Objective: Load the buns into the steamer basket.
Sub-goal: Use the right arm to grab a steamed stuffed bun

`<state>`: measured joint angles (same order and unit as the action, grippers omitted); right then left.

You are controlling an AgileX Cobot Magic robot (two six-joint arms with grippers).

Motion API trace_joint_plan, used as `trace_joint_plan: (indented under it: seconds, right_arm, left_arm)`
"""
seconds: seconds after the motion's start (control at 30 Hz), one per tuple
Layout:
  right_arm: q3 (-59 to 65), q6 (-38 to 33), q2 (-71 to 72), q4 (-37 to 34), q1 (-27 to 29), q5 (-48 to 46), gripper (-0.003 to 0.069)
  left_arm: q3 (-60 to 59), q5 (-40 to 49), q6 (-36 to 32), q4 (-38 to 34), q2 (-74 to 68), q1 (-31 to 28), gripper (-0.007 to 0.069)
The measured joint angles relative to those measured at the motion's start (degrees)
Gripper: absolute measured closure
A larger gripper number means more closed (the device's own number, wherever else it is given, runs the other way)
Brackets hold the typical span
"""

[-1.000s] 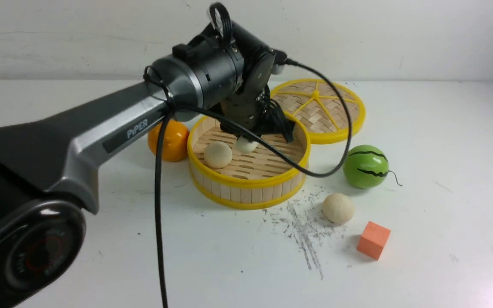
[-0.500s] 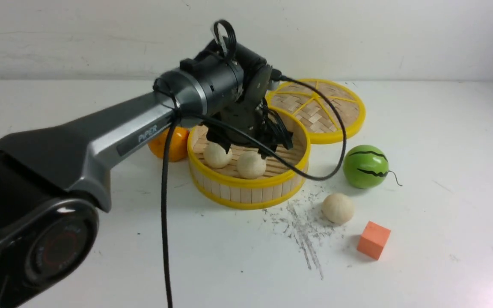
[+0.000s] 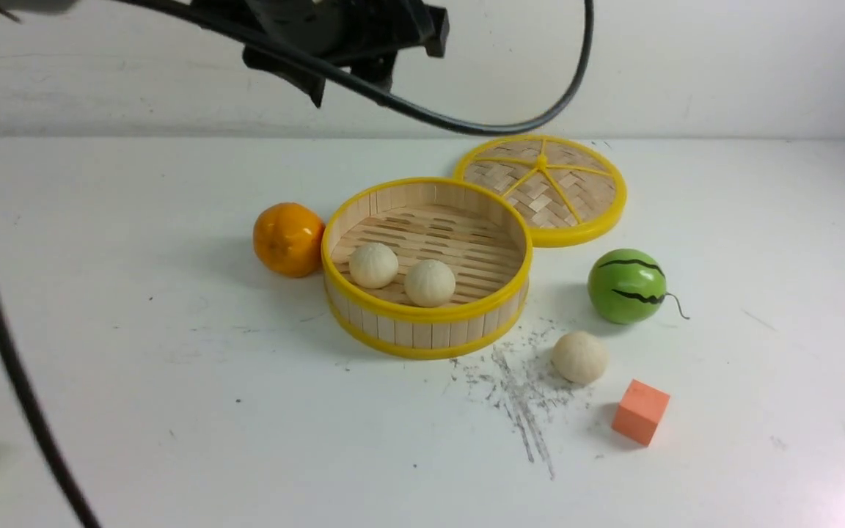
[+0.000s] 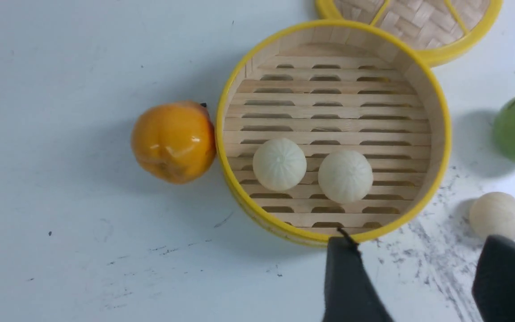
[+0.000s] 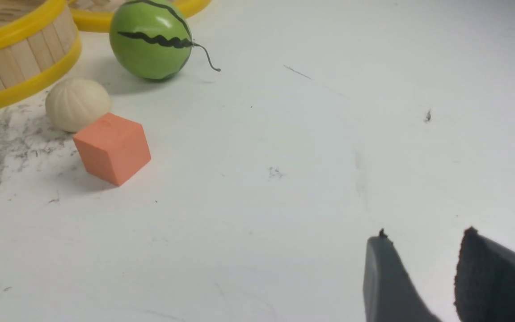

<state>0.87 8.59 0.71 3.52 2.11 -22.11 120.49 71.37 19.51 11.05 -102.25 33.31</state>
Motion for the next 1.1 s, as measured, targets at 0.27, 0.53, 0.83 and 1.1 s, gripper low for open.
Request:
trace_joint_plan:
  seconds: [0.27,0.53,0.83,1.1]
  right_arm:
    - [0.0,0.0,0.0,0.0,0.0,0.0,0.042]
    - [0.0,0.0,0.0,0.0,0.0,0.0,0.042]
    - [0.0,0.0,0.0,0.0,0.0,0.0,0.042]
    - [0.0,11.14,0.0,-13.9,0.0,0.0,0.042]
  left_arm:
    - [-14.85,0.0,-2.66,-2.42,20.09,0.0,0.0517]
    - [-41.37,-9.11,-2.72,-6.57,41.38,0.0,0.0589]
    - [-65.18,-22.87,-2.77,-7.99,62.58,0.0,0.0587]
    - [-76.09,-24.15,-3.08,-7.51,73.91,0.0,0.0586]
